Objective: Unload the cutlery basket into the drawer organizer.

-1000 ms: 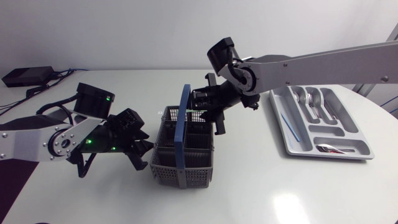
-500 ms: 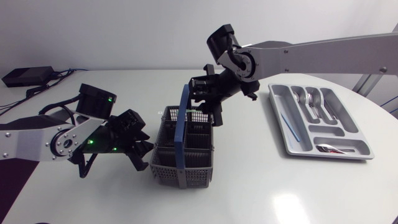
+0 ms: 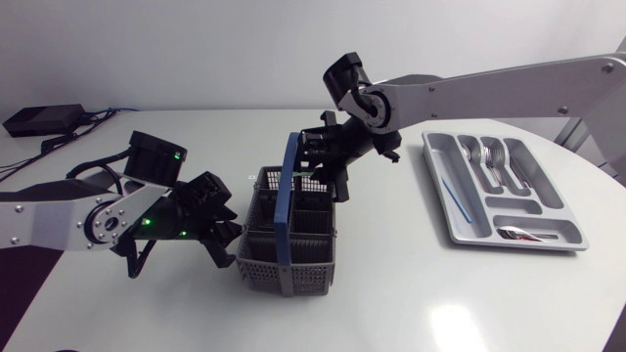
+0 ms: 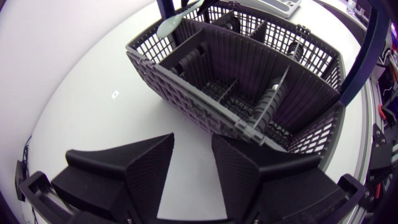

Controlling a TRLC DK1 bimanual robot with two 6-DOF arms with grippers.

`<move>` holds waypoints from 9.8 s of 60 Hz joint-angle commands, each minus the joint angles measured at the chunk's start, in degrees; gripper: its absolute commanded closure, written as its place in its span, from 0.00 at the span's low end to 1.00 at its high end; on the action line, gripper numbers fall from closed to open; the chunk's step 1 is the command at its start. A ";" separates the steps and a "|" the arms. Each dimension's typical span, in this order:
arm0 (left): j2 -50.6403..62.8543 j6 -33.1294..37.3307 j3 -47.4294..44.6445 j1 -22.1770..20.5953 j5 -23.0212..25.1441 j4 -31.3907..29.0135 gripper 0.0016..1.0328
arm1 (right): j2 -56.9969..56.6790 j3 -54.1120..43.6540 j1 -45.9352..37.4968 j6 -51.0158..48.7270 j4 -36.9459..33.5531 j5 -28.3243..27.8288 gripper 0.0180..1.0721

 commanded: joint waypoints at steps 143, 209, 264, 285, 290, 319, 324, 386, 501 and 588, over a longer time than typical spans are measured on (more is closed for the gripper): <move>-6.35 -1.50 1.52 -4.14 -4.13 -4.13 0.56 | -8.65 -17.64 -67.17 -41.49 -16.74 -12.68 0.94; -17.78 -1.85 -3.14 -7.75 -4.83 -10.02 0.56 | -28.60 -25.55 -56.27 -25.49 -15.16 -13.03 0.29; -15.49 0.17 -9.64 -19.17 -3.34 -10.10 0.65 | -3.46 -7.18 -16.20 24.43 6.55 -5.65 0.30; -10.13 2.37 -8.85 -9.86 -3.42 -4.13 0.64 | 5.59 4.07 -13.21 29.88 5.32 -6.53 0.30; -9.69 2.98 -8.85 -8.27 -3.42 -3.51 0.65 | 9.81 10.84 -13.38 31.99 0.75 -9.34 0.30; -6.00 5.18 -7.88 -2.47 -2.81 0.27 0.64 | 12.45 16.82 -14.79 24.87 -22.28 -25.25 0.79; -5.65 5.18 -7.88 -2.38 -2.81 0.80 0.64 | 8.40 10.93 -14.79 23.64 -21.13 -25.25 0.79; 8.59 6.67 5.57 8.34 3.52 4.84 0.64 | -18.75 -25.90 -10.84 27.60 -8.74 -22.43 0.79; 11.23 6.94 10.93 5.17 6.33 2.55 0.64 | -13.92 -23.97 -9.17 35.77 4.79 -12.41 0.79; 14.22 6.32 12.42 3.86 3.78 2.47 0.63 | -15.50 -26.95 -10.48 35.15 6.29 -11.36 0.79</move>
